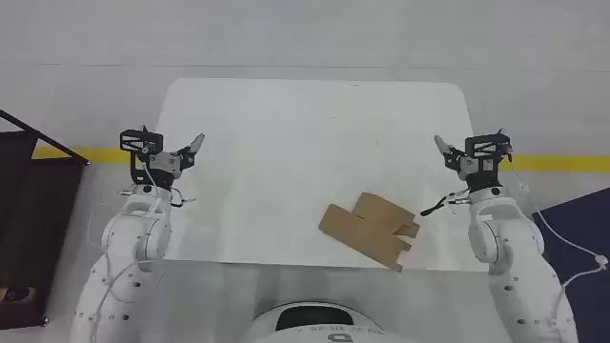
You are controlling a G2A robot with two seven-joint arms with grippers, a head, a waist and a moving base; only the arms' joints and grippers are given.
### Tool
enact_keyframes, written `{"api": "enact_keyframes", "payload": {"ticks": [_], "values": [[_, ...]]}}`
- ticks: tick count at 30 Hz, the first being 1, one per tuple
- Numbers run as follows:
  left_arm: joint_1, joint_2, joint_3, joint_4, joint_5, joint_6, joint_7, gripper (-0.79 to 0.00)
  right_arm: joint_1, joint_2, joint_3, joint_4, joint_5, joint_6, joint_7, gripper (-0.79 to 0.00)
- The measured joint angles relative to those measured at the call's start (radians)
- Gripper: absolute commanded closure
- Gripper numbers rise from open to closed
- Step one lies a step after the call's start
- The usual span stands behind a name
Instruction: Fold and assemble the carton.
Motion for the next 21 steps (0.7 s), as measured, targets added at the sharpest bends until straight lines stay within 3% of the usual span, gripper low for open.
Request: {"api": "enact_keyframes", "payload": {"ticks": [15,17,21], "values": [[0.0,0.0,0.0,0.0,0.0,0.0,0.0,-0.785,-0.003,-0.001,-0.002,0.003,0.004,-0.004,0.004,-0.785],[0.0,0.0,0.0,0.0,0.0,0.0,0.0,-0.785,-0.019,0.0,0.011,0.011,0.051,-0.049,0.051,-0.785],[0.0,0.0,0.0,0.0,0.0,0.0,0.0,-0.785,-0.063,0.013,0.098,-0.041,0.272,-0.222,0.294,-0.785]]}}
